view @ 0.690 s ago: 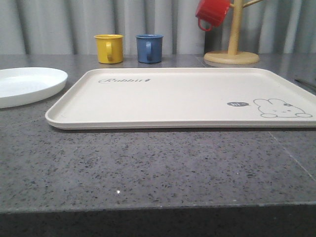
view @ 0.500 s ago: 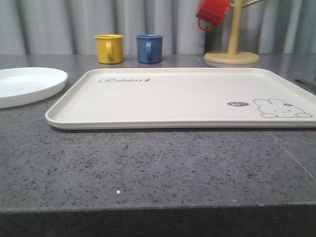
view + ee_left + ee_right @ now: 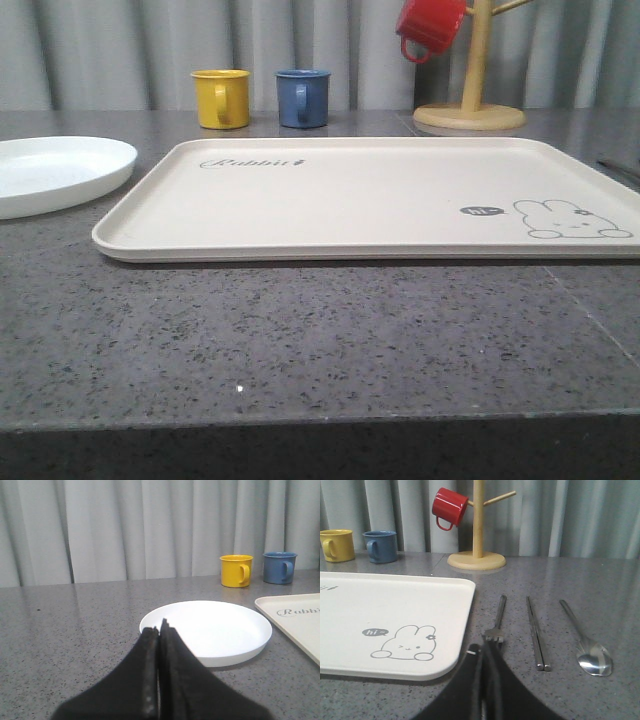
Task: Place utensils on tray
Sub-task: 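Lower the left gripper to the rim of the white plate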
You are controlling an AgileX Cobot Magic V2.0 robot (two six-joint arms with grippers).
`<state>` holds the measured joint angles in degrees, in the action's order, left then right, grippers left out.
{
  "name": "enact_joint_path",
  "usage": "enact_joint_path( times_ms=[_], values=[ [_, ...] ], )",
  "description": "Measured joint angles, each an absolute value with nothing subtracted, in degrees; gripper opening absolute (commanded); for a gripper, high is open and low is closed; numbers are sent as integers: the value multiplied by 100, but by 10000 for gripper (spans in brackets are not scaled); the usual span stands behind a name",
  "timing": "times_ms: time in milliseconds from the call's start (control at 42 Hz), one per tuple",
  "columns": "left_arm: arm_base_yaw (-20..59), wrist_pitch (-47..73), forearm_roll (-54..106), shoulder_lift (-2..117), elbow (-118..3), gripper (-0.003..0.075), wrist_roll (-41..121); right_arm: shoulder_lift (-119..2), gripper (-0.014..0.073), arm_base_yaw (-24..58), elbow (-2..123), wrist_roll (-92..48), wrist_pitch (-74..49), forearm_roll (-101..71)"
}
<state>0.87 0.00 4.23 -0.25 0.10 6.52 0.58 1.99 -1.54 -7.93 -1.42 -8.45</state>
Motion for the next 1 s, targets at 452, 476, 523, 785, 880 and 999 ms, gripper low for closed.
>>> enact_joint_path(
  times_ms=[452,476,523,785,880,999],
  values=[
    [87,-208,457,-25,-462,-20,652,58,-67,199,554,-793,-63,-854],
    [87,-127,457,-25,-657,-20,652,58,-67,199,697,-793,-212,-854],
    [87,34,457,-25,-1040,-20,652,30,-67,199,1039,-793,-497,-854],
    [87,1664,457,1003,-3359,-20,652,-1269,-67,199,2952,-793,-2028,-854],
    [87,2310,457,1557,-3928,-20,652,-1829,-67,199,3455,-793,-2418,-854],
    [87,2767,457,2112,-4198,-20,652,-2481,-67,199,3678,-793,-2724,-854]
  ],
)
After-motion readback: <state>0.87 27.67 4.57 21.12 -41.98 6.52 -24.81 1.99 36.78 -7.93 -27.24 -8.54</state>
